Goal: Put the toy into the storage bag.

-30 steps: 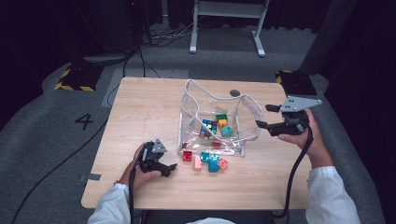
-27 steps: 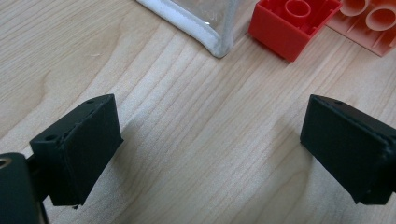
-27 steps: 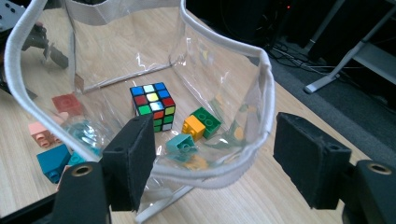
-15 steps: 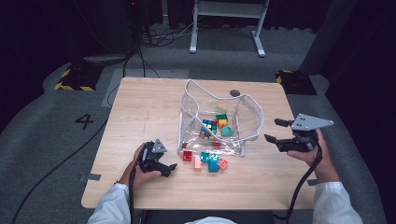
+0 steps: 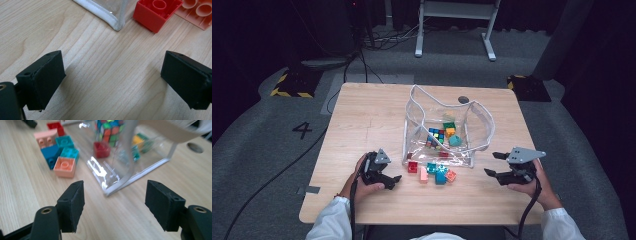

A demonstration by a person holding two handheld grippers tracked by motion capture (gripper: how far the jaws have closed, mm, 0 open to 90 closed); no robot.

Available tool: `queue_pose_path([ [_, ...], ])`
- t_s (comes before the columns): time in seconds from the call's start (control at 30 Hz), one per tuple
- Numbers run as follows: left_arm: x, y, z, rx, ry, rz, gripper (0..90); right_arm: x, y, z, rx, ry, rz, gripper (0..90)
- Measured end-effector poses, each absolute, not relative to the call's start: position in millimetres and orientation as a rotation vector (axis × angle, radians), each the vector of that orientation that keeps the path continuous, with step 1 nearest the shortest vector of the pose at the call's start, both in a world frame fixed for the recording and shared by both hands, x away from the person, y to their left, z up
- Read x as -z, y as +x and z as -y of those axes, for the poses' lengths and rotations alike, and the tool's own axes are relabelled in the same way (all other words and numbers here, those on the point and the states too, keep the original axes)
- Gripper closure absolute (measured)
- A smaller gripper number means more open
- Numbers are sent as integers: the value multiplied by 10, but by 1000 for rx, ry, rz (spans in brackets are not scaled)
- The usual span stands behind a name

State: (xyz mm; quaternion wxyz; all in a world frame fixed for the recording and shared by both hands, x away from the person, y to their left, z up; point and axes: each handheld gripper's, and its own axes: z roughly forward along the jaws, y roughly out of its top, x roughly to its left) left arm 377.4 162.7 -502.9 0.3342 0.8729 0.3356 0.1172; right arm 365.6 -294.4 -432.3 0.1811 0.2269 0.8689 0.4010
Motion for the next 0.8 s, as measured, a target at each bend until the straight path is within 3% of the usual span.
queue_pose_path([
  [0.47,5030,3774,-1626,-301,2278,-876,53,4879,3548,2435,-1173,573,-2624,343],
  [0.8,5030,3774,-1627,-304,2278,-876,53,5020,3614,2147,-1186,588,-2645,355],
])
